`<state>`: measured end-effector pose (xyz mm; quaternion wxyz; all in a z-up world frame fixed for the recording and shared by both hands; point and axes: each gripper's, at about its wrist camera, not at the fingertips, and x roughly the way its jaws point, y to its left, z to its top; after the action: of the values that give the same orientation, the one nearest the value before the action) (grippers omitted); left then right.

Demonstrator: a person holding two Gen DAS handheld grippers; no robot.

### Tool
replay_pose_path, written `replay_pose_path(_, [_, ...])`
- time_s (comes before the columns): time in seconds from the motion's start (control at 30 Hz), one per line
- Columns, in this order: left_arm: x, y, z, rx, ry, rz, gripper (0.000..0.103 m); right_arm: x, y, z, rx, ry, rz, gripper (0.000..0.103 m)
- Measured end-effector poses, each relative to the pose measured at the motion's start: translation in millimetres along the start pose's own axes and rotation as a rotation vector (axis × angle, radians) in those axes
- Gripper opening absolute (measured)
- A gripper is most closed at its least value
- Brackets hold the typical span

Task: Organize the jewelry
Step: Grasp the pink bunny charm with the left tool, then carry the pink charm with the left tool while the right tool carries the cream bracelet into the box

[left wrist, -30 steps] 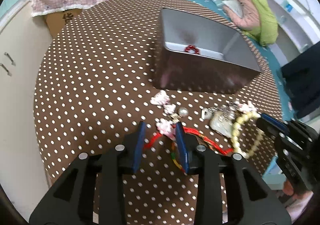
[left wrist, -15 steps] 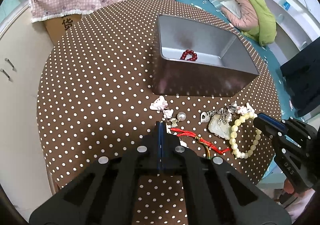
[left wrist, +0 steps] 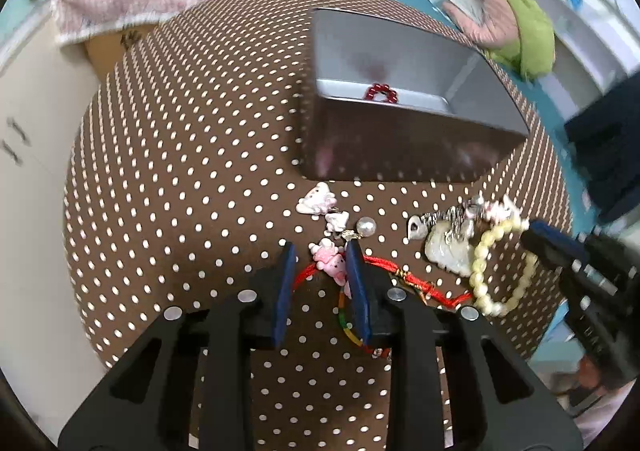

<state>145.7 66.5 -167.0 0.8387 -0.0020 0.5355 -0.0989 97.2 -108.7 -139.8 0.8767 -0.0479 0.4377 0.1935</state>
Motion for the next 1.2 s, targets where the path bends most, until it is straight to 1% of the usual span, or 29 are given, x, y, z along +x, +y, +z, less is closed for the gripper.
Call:
replay_pose_path(0.03, [-0.2, -1.3, 1.1, 0.005, 0.005, -0.009, 0.017, 0.2, 0.1, -0.1, 0.0, 0.001, -0.001, 0.008])
replay_pose_path(0.07, [-0.2, -0.9, 2.3, 0.002, 0.008, -0.013, 0.016, 0.2, -0.2, -0.4, 0.001, 0.001, 0.001, 0.009])
replay_pose_path(0.13, [-0.7, -2.1, 3.1, 0.003, 0.0, 0.0, 0.015, 0.7, 0.3, -0.5, 0.002, 0.002, 0.0, 0.008])
replay_pose_path(0.23, [-2.4, -2.3, 2.6, -0.007, -0.007, -0.01, 0.014, 0.9, -0.2, -1.4, 0.003, 0.003, 0.003, 0.008])
replay_pose_path(0.27, [-4.3, -0.9, 3.0, -0.018, -0.013, -0.021, 0.011, 0.6, -0.6, -1.3, 0.005, 0.002, 0.002, 0.008])
replay_pose_path(0.3, [-6.7, 0.1, 2.9, -0.023, -0.019, -0.026, 0.0, 0.1, -0.6, -1.0, 0.006, -0.001, 0.001, 0.008])
replay_pose_path(0.4, [-16.1, 9.7, 1.3, -0.031, -0.037, -0.046, 0.0, -2.2, -1.2, 0.1, 0.008, -0.009, -0.001, 0.008])
replay_pose_path(0.5, [-18.4, 12.5, -0.9, -0.038, -0.038, -0.041, 0.0, -3.2, -0.9, 0.4, 0.006, -0.015, 0.0, 0.008])
replay_pose_path(0.53, [-20.2, 17.8, -2.0, -0.047, -0.034, -0.058, 0.003, -2.8, -0.8, 0.2, 0.007, -0.013, 0.001, 0.008])
replay_pose_path(0.57, [-18.8, 18.2, -2.3, -0.052, -0.025, -0.078, 0.018, -2.1, -0.6, 0.2, 0.008, -0.012, 0.002, 0.008])
replay_pose_path(0.6, [-17.5, 17.0, -2.6, -0.053, -0.025, -0.082, 0.04, -1.2, -0.5, -0.1, 0.008, -0.008, 0.002, 0.008])
replay_pose_path(0.63, [-16.7, 15.1, -3.6, -0.047, -0.027, -0.081, 0.044, -0.3, -0.2, -0.5, 0.008, -0.005, 0.002, 0.008])
replay_pose_path(0.73, [-10.5, 6.3, -3.6, -0.026, -0.008, -0.087, 0.043, 1.1, 0.5, -1.5, 0.006, -0.001, 0.007, 0.009])
replay_pose_path(0.77, [-6.4, 2.6, -3.5, -0.01, 0.003, -0.07, 0.039, 1.4, 0.5, -1.3, 0.005, -0.001, 0.007, 0.008])
replay_pose_path(0.8, [-1.4, -0.1, -3.0, 0.003, 0.013, -0.042, 0.029, 1.4, 0.0, -0.9, 0.005, -0.001, 0.006, 0.008])
replay_pose_path(0.83, [-0.7, -2.5, -2.2, 0.018, 0.002, -0.015, 0.026, 1.4, -0.2, -0.8, 0.004, -0.001, 0.006, 0.009])
replay_pose_path(0.87, [-0.2, -4.1, -1.3, 0.034, 0.007, 0.021, 0.017, 1.5, -0.4, -0.8, 0.004, -0.001, 0.006, 0.009])
replay_pose_path(0.9, [0.1, -4.2, -0.4, 0.032, 0.012, 0.029, 0.015, 1.7, -0.7, -1.0, 0.004, 0.0, 0.006, 0.008])
replay_pose_path(1.07, [-2.8, 0.6, 0.6, 0.019, 0.009, 0.036, 0.015, 2.8, -2.5, -1.4, 0.011, 0.002, 0.004, 0.008])
replay_pose_path(1.2, [-13.1, 3.1, -0.8, 0.016, -0.015, 0.029, 0.015, 0.0, -0.4, -0.1, 0.007, -0.009, 0.002, 0.009])
